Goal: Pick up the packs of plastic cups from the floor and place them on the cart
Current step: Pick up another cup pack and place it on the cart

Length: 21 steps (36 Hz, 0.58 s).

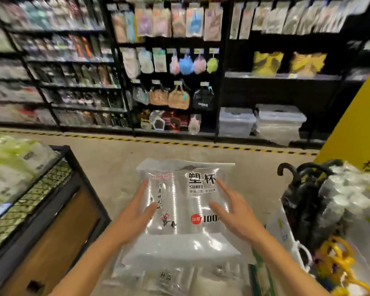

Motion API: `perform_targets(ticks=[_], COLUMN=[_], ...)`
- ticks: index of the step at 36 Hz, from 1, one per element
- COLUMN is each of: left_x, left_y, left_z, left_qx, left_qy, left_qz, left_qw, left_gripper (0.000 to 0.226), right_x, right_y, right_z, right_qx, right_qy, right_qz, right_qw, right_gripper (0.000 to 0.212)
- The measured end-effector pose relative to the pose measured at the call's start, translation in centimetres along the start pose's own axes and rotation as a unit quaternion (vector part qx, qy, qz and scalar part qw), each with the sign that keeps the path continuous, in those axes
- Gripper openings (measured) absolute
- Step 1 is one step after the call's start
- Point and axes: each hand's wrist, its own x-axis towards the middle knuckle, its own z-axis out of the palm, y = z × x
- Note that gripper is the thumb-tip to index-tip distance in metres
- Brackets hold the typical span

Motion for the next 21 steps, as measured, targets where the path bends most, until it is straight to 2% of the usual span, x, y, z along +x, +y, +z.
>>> perform_targets(ticks=[8, 14, 21], left_x=[-4.4, -7.8, -13.8], left_y=[5.1, 4.7, 4.3], left_z=[-9.4, -13.2, -16.1], left_qx=[-0.028, -0.049, -0.013], left_qy=[0.084, 0.153, 0.257], left_qz=[-0.018, -0.054, -0.115], left_qw=[0.996, 0.986, 0.959], left_gripper=[0.073, 0.076, 0.078], right_x=[2.4, 4.7, 7.3], right_y=[-10.8, -16.5, -22.5], right_z=[-3.2, -2.3, 1.4], right_qx=[0.033, 0.027, 0.054], right_qy=[-0.007, -0.070, -0.159], right_qz=[-0.075, -0.138, -0.220], right_qw=[0.997, 0.988, 0.961], right_gripper=[0.070, 0.070, 0.070])
